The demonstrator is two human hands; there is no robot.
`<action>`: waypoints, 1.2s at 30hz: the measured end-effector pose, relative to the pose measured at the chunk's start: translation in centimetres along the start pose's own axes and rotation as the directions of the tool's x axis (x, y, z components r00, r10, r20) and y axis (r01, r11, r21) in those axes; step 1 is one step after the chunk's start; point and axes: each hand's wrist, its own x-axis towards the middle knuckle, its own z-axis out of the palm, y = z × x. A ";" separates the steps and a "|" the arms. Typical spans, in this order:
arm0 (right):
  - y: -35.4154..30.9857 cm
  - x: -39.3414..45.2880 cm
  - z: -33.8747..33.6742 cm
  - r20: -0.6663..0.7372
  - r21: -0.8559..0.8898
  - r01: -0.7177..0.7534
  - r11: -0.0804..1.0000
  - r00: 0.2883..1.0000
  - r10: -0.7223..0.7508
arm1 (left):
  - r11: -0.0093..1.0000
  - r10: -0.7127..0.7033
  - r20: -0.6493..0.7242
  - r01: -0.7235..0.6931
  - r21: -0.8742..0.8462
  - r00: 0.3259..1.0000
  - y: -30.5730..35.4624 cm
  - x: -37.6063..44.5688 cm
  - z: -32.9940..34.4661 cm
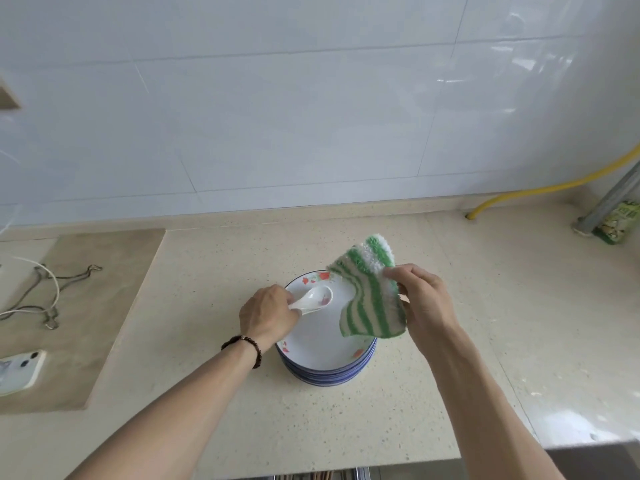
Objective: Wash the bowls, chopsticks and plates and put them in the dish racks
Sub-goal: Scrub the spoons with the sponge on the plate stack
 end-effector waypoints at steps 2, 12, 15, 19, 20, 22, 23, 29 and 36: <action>0.0 0.4 0.3 -0.070 -0.026 -0.037 0.999 0.997 0.035 | 0.999 -0.003 0.004 0.003 -0.047 1.000 -0.1 0.1 -0.3; 1.2 -0.6 3.0 -0.164 0.076 -0.063 0.995 0.984 0.074 | 0.906 0.063 0.066 -0.029 -0.423 0.996 0.4 -2.1 -3.8; 1.1 -1.7 5.3 -0.002 0.252 -0.095 0.963 0.995 0.098 | 0.870 0.138 0.065 -0.090 -0.484 0.988 1.3 -3.5 -5.1; 1.2 -3.2 7.6 0.024 0.349 -0.050 0.936 0.999 0.044 | 0.849 0.156 0.038 -0.115 -0.515 0.987 1.1 -4.8 -6.2; 1.4 -3.5 7.9 0.002 0.304 -0.003 0.953 1.000 0.003 | 0.842 0.170 0.021 -0.134 -0.522 0.985 0.8 -5.1 -6.6; 1.8 -3.9 8.4 -0.006 0.273 0.046 0.961 0.999 -0.046 | 0.822 0.209 -0.029 -0.191 -0.537 0.978 0.0 -5.5 -7.2; 1.9 -4.0 8.5 0.020 0.291 0.040 0.956 0.999 -0.048 | 0.814 0.228 -0.051 -0.219 -0.538 0.972 -0.4 -5.8 -7.5; 2.0 -5.5 10.6 0.120 0.237 0.058 0.970 0.989 -0.088 | 0.826 0.355 -0.083 -0.354 -0.439 0.931 -1.0 -7.2 -8.7; 2.9 -6.2 11.6 0.189 0.463 -0.041 0.885 0.980 -0.054 | 0.867 0.302 -0.100 -0.317 -0.383 0.948 -2.4 -7.5 -9.2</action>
